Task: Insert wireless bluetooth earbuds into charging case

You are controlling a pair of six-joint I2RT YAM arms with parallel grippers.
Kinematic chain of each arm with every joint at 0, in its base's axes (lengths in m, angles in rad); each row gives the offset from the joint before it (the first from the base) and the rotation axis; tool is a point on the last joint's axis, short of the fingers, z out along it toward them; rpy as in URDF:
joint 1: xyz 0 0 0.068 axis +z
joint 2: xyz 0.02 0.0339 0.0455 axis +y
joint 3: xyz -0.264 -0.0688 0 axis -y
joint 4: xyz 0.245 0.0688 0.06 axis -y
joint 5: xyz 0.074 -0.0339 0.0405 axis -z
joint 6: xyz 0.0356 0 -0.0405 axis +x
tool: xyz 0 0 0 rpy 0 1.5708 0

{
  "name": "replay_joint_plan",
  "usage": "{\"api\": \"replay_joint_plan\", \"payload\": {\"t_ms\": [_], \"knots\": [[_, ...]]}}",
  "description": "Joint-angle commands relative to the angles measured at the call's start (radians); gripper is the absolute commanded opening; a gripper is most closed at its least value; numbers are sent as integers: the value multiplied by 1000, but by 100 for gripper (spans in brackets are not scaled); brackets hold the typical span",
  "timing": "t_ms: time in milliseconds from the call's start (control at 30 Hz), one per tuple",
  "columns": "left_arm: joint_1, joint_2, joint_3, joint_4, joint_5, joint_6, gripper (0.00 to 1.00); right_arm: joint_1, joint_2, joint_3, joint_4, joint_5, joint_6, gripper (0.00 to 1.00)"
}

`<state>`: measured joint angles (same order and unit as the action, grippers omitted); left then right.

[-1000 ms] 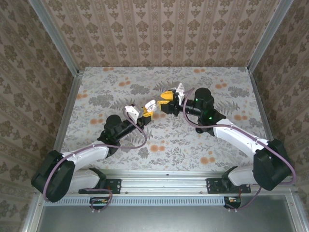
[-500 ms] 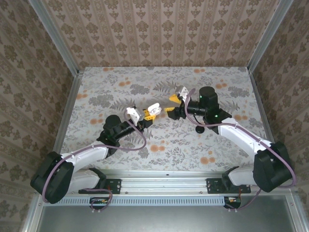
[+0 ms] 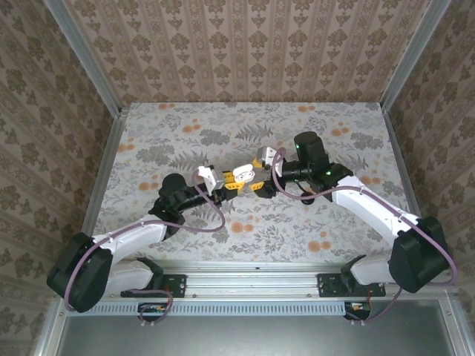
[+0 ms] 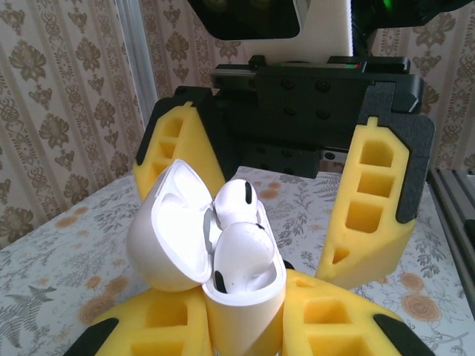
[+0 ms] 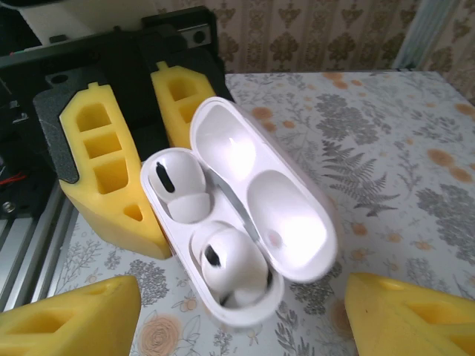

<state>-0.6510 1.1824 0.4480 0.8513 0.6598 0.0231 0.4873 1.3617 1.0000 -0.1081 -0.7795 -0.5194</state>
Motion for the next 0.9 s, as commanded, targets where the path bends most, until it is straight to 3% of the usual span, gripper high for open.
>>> {"api": "replay_joint_plan", "payload": {"t_ms": [0,200,400,533,867], "knots": [[-10,-5,34,-7,30,26,18,3,4,46,-12,-54,-44,73],[-10,12,34,-27,28,12,18,-14,-72,-20,93,-96,-70,69],[-10,31,35,-46,5,-4,18,-33,-131,-40,52,-169,-96,58],[-10,36,39,-44,13,-5,18,-49,-162,-57,4,-174,-112,55],[-15,25,56,-28,85,10,18,-86,-81,-31,-23,-89,-12,73]]}}
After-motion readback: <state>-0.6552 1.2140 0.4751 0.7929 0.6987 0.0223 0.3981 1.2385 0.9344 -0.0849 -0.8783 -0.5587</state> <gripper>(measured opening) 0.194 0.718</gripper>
